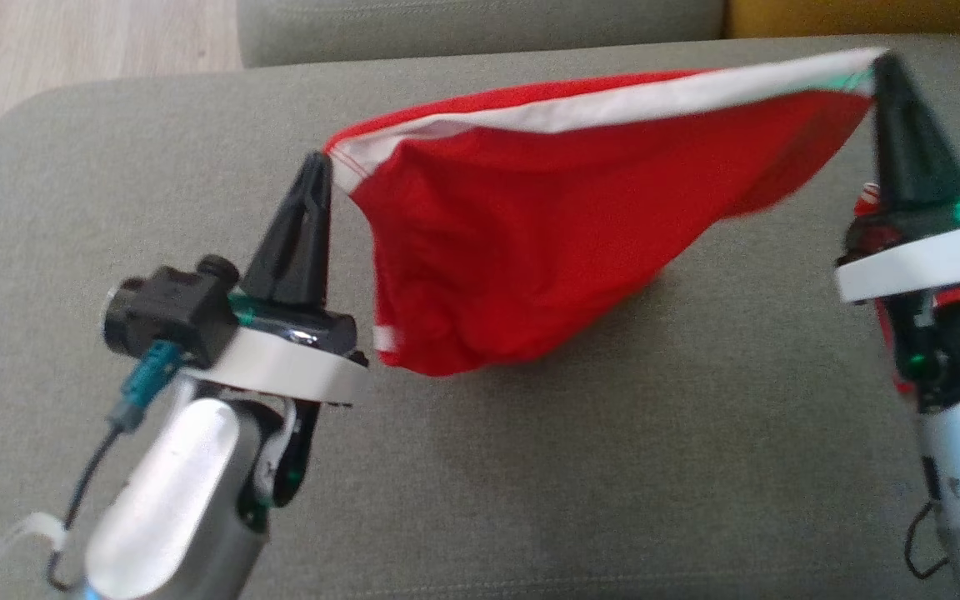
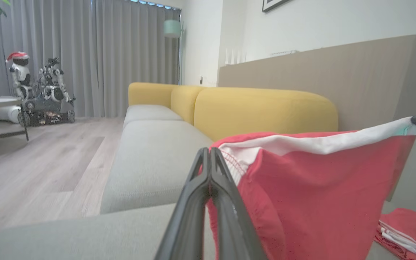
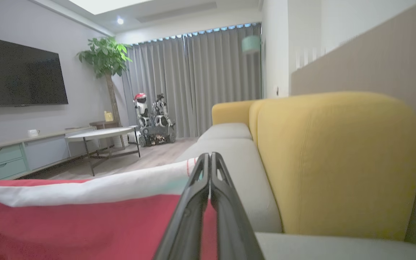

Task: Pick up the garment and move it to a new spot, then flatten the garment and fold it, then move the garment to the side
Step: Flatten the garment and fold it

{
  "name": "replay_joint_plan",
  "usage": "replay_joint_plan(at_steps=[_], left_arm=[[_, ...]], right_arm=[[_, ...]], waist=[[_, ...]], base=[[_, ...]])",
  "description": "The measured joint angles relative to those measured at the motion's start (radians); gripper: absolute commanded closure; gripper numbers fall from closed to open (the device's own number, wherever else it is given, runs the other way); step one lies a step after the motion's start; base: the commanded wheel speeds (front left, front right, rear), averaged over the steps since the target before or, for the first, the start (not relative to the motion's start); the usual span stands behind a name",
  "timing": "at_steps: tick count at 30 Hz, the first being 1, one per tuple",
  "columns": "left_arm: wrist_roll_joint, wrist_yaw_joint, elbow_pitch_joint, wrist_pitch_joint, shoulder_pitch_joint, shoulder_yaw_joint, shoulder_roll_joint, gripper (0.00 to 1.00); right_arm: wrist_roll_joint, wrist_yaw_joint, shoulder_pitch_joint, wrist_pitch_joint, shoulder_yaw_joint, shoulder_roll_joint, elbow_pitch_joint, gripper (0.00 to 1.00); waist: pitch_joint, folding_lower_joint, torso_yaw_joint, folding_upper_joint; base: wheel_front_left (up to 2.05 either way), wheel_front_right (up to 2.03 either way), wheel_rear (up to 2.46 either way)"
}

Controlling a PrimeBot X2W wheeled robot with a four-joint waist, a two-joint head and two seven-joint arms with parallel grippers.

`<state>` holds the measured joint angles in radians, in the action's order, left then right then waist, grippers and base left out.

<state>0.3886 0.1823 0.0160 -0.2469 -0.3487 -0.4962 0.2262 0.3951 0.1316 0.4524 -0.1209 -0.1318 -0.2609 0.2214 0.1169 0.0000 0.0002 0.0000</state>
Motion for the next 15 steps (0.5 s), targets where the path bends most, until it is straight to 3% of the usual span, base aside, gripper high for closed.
replay_joint_plan(at_steps=[8, 15], left_arm=[[-0.028, 0.029, -0.204, 0.054, -0.03, 0.039, 0.061, 1.0], [-0.035, 0.038, -0.346, 0.115, -0.088, 0.061, 0.09, 1.0]], right_arm=[[-0.087, 0.0, -0.088, 0.171, 0.119, 0.033, -0.429, 1.0], [-0.123, 0.0, -0.095, 0.295, 0.187, 0.063, -0.654, 1.0]], waist=[[-0.046, 0.0, -0.027, 0.0], [-0.075, 0.0, -0.043, 0.0]], base=[[0.0, 0.0, 0.0], [0.0, 0.0, 0.0]])
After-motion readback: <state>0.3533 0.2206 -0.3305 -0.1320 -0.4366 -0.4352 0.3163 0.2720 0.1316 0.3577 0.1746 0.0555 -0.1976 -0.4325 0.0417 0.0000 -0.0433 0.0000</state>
